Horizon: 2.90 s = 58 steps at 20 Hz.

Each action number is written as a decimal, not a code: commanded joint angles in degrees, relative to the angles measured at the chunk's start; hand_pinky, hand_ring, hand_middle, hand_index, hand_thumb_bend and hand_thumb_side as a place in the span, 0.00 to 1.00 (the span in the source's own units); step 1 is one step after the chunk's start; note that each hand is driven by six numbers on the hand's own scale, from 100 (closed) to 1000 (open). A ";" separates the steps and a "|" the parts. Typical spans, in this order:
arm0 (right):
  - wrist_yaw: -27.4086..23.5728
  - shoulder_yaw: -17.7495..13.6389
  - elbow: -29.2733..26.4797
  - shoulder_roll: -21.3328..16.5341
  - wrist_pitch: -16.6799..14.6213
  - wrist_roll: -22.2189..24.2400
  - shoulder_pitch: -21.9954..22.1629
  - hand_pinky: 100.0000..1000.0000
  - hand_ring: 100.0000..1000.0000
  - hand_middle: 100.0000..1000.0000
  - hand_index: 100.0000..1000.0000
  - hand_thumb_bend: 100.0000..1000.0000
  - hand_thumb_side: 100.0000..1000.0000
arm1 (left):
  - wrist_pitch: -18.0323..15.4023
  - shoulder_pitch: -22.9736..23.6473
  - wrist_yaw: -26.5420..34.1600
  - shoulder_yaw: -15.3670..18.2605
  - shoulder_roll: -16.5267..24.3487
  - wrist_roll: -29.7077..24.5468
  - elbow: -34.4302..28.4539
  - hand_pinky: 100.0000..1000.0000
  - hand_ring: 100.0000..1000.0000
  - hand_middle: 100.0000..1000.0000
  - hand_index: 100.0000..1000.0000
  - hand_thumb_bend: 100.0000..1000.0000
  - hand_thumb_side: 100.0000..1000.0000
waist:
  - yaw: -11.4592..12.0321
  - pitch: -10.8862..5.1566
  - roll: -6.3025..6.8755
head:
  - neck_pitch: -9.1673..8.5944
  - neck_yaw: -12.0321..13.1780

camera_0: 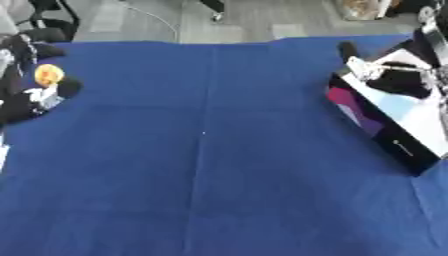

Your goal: Pick up the objects with one hand, pass them to the other hand, and then place them into the box on the other side of the table.

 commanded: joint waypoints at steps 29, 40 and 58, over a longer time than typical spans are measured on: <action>-2.62 6.52 -2.47 7.54 -7.57 5.33 1.11 0.86 0.87 0.74 0.95 0.00 0.20 | 6.96 -24.30 -44.18 -1.92 17.43 -2.43 51.07 0.71 0.57 0.57 0.71 0.45 0.20 | -5.99 5.85 0.81 | -0.14 1.52; -2.24 6.53 -2.19 8.09 -7.72 5.26 0.99 0.86 0.87 0.73 0.95 0.00 0.22 | 12.25 -24.24 -46.27 -1.85 16.24 3.95 52.43 0.69 0.56 0.56 0.70 0.43 0.16 | -7.51 8.13 0.74 | -0.14 2.16; -1.12 6.33 -1.08 8.36 -7.51 5.19 1.38 0.86 0.87 0.73 0.95 0.00 0.23 | 14.01 -22.65 -44.65 -2.32 16.12 9.47 50.60 0.60 0.38 0.25 0.33 0.09 0.02 | -8.13 6.78 1.43 | -0.14 2.32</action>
